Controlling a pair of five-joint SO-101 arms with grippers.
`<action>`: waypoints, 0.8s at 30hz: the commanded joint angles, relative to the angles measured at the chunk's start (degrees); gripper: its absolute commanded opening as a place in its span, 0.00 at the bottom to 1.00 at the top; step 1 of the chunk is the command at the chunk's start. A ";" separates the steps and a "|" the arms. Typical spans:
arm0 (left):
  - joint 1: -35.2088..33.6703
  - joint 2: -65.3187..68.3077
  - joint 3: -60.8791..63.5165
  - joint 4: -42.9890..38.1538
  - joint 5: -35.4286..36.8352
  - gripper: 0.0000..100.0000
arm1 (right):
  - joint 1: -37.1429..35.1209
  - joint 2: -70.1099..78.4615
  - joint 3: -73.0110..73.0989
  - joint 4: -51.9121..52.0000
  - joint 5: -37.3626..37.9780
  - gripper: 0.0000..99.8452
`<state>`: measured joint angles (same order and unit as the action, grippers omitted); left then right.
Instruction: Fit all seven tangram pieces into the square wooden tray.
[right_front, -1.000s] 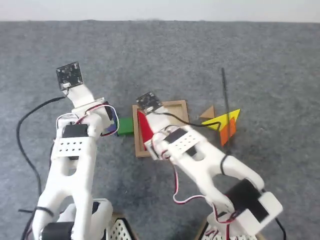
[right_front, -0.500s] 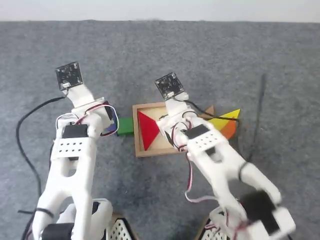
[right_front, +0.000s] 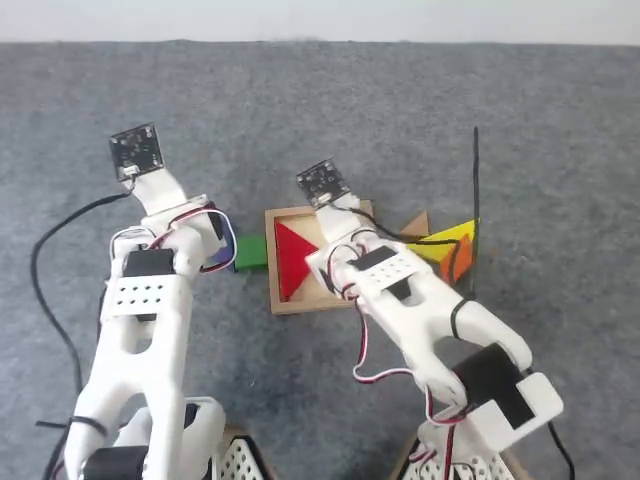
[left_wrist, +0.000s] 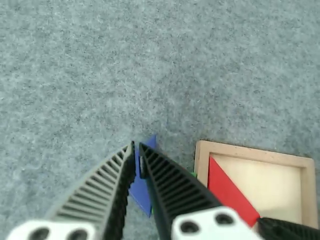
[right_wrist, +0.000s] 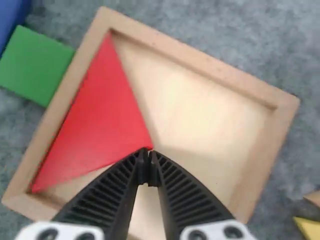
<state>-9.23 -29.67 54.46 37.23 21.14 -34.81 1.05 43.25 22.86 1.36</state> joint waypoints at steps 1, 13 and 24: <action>-0.18 -2.55 -0.31 -1.14 0.44 0.01 | -1.54 -1.36 -2.90 0.84 0.70 0.01; -0.18 -2.55 -0.31 -1.14 0.44 0.01 | -0.31 -17.01 -2.81 16.66 9.32 0.01; -0.09 -2.37 -0.22 -1.14 0.44 0.01 | 18.77 -23.69 -2.90 35.03 39.47 0.06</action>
<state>-9.32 -29.67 54.46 37.23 21.14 -20.66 -21.54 43.25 56.26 29.32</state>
